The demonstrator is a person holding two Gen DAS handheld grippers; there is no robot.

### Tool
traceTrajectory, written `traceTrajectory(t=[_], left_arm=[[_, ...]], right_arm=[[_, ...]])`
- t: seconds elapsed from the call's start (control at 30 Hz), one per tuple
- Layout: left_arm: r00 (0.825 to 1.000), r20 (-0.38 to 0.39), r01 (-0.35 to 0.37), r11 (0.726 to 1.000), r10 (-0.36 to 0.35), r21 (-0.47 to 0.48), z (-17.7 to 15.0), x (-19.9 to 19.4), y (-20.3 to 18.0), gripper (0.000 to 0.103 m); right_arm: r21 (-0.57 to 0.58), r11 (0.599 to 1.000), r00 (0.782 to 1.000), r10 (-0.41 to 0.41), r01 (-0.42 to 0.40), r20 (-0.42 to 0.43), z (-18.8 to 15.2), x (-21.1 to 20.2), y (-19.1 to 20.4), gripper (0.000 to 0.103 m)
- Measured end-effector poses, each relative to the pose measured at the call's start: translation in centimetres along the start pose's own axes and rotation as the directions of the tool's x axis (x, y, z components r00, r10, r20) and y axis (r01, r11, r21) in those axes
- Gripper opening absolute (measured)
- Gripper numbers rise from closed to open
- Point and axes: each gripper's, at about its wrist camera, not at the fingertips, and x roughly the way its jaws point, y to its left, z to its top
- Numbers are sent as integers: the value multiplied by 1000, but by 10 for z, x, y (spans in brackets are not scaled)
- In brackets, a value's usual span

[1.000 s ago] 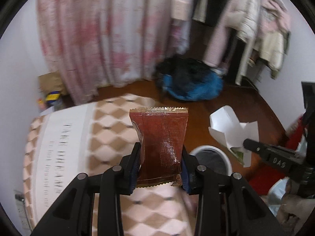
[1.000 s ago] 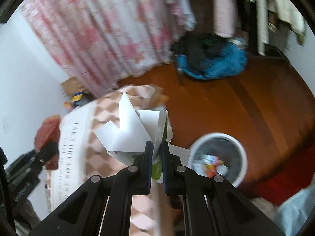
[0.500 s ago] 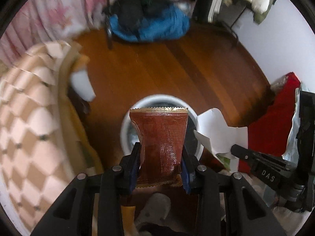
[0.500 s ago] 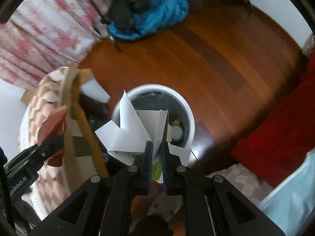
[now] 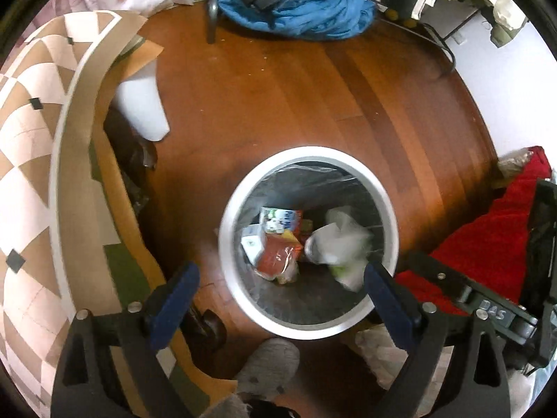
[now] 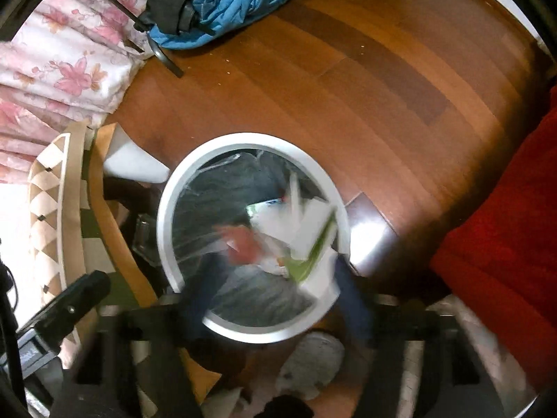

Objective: Collect trash

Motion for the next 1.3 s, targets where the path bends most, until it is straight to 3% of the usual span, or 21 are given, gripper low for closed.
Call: traceTrajectory(t=[0.17,0.3,0.47,0.83,1.3], left_arm=[[997,37,-67,997,66,25,-9,-11,4,97],[991,63,-124,991,120,58,-21,-25,2,97],[988,95,-128,989,120,75,-35,-55,-2,97],[971,229,-102,988,73,115,-82,-170,-9,97],[933,356,-2,986,-58,166,-155,-310,-3,97]], right_arm=[[-37,996,997,-81,81,6,-8,-6,11,103],[-95,975,980,-200,199,5,-23,-16,23,103],[-123,965,973,-232,231,7,-44,-39,32,103],[-153,971,978,-166,185,129,-97,-162,64,103],[-237,971,961,30,37,274,-204,-324,98,103]])
